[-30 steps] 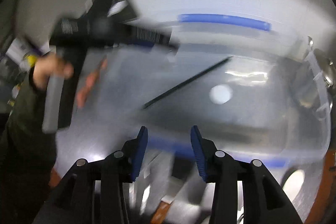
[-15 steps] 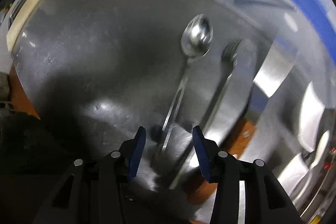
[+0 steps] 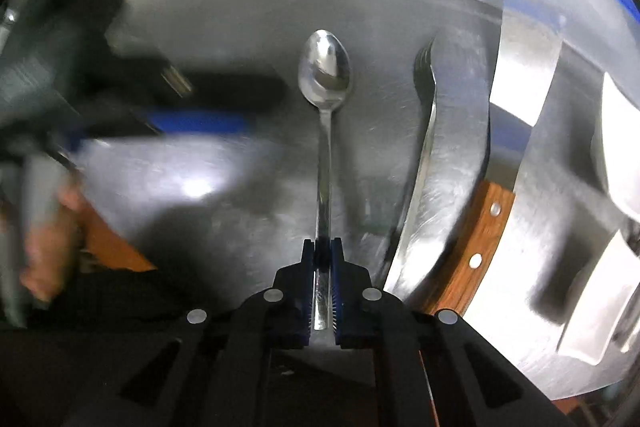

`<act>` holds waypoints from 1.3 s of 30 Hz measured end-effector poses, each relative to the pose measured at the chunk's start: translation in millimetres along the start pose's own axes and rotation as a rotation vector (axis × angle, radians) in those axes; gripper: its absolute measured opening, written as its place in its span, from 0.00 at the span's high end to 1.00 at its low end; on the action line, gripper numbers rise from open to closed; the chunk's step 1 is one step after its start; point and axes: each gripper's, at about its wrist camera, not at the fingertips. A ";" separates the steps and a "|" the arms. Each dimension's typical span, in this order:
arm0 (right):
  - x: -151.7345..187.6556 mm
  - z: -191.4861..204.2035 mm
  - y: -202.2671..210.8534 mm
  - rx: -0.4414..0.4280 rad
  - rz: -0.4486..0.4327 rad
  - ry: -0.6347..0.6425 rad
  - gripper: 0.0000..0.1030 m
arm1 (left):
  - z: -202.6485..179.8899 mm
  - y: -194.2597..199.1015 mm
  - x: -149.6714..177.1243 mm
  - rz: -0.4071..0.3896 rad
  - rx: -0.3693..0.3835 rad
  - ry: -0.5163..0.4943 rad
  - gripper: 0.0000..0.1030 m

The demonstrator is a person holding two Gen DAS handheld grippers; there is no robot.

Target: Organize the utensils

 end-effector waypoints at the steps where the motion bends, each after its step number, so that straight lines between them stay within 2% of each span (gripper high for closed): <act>1: 0.5 -3.4 2.9 -0.033 0.001 -0.012 0.99 | 0.2 -8.6 3.0 0.030 0.017 0.011 0.38; 3: 0.6 -8.1 7.8 -0.063 0.006 -0.013 0.99 | -3.7 -20.6 5.8 0.064 0.029 0.024 0.38; 6: -2.7 -11.8 6.0 0.067 -0.006 0.018 0.97 | -5.0 -28.0 10.4 0.070 0.024 0.037 0.38; 7: -4.1 -11.8 3.1 0.072 -0.003 0.027 0.94 | -6.5 -24.2 10.9 0.043 0.004 0.036 0.38; 8: -3.6 -12.2 0.8 0.066 -0.005 0.028 0.89 | -7.9 -20.0 10.1 0.013 -0.009 0.038 0.38; 9: -2.1 -10.8 -2.2 0.062 -0.013 0.035 0.71 | -7.6 -13.8 9.5 -0.013 -0.018 0.040 0.38; 10: 6.0 -3.0 -5.8 0.069 -0.019 0.055 0.61 | -5.8 -4.5 7.8 -0.045 -0.027 0.047 0.38; 14: 10.1 21.7 -33.1 0.221 0.021 0.195 0.61 | 0.6 20.4 2.0 -0.116 -0.038 0.072 0.38; 15: 14.5 30.9 -38.4 0.257 0.052 0.208 0.73 | 2.1 23.3 1.1 -0.122 -0.036 0.079 0.38; 16: 15.3 35.5 -40.9 0.266 0.038 0.231 0.86 | 4.6 26.1 0.2 -0.127 -0.032 0.085 0.38; 19: 15.1 26.6 -40.6 0.222 0.046 0.182 0.90 | 9.8 27.2 -1.4 -0.118 -0.017 0.101 0.38; 23: 11.5 -3.9 -31.4 0.030 0.072 0.038 0.91 | 8.9 14.1 0.7 -0.062 0.026 0.108 0.38; 25: 11.0 -14.4 -26.1 -0.034 0.076 0.002 0.99 | 5.1 5.3 3.5 -0.027 0.031 0.100 0.38; 27: 2.1 -31.2 -18.2 -0.068 0.079 -0.008 0.99 | 2.0 -2.2 6.6 0.001 0.024 0.093 0.38; 29: 0.8 -32.3 -16.8 0.032 0.057 0.015 0.99 | 1.2 -7.5 8.8 0.016 0.011 0.099 0.38; 31: 0.8 -28.9 -17.1 0.076 0.032 0.041 0.95 | 2.2 -4.9 8.7 0.000 0.008 0.109 0.38; 32: 0.5 -27.4 -18.4 0.074 0.020 0.046 0.91 | 3.3 -0.2 7.5 -0.023 0.000 0.114 0.38; 33: -0.4 -25.7 -18.4 0.075 0.003 0.058 0.79 | 4.1 3.7 6.1 -0.043 -0.010 0.115 0.38; 34: 0.6 -21.9 -18.0 0.078 -0.003 0.071 0.68 | 4.2 9.7 3.0 -0.072 -0.034 0.111 0.38; 35: -4.6 -13.8 -21.7 0.083 -0.003 0.090 0.64 | 4.4 12.9 0.3 -0.092 -0.058 0.105 0.38; 37: 5.3 -3.7 -24.8 0.091 0.000 0.118 0.63 | 1.8 16.6 -6.0 -0.142 -0.137 0.081 0.38; 39: 10.1 7.9 -21.5 0.089 0.012 0.128 0.63 | -10.4 14.8 -9.3 -0.192 -0.241 0.003 0.38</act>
Point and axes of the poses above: each gripper's, at about its wrist camera, not at the fingertips, and y roughly against the way its jaws point, z to its left, x to its underside, and after that the axes turned 5 degrees about -x, right-handed
